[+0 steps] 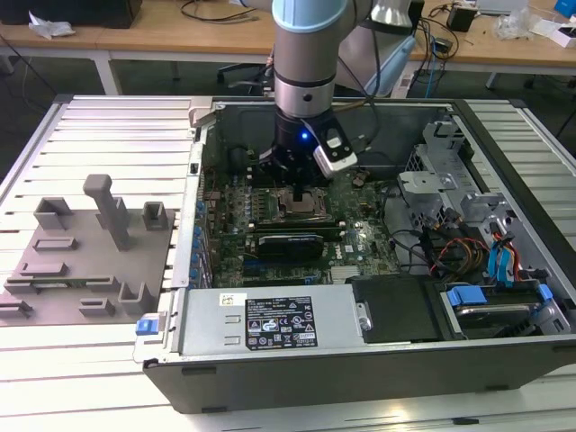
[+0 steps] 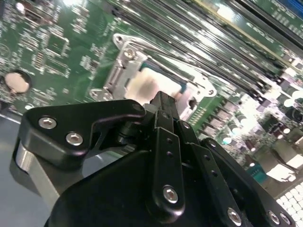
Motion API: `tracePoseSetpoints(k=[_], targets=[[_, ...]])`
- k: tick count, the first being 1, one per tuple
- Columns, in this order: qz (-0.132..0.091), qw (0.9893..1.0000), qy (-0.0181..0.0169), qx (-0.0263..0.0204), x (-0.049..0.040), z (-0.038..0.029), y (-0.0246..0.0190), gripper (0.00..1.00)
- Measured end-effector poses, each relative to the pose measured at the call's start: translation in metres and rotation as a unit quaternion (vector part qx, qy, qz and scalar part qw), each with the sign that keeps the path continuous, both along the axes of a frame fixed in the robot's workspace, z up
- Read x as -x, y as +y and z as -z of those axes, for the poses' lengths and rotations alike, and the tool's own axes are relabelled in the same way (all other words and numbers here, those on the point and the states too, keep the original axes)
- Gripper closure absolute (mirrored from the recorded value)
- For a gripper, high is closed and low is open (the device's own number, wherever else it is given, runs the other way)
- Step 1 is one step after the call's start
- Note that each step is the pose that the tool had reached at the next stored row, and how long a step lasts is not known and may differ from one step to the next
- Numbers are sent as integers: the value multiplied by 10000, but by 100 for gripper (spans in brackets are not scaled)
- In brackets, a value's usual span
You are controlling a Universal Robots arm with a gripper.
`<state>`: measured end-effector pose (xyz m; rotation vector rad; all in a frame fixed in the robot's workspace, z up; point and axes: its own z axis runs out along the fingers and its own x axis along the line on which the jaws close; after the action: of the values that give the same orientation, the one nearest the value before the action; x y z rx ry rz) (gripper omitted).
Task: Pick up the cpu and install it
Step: 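Close the cpu cover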
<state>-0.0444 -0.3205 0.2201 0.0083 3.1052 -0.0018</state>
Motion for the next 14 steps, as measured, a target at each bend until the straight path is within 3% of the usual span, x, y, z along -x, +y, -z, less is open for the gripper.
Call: tracePoseSetpoints(k=[14], targets=[[-58, 10000, -11, 0, 237, 120, 0, 89]])
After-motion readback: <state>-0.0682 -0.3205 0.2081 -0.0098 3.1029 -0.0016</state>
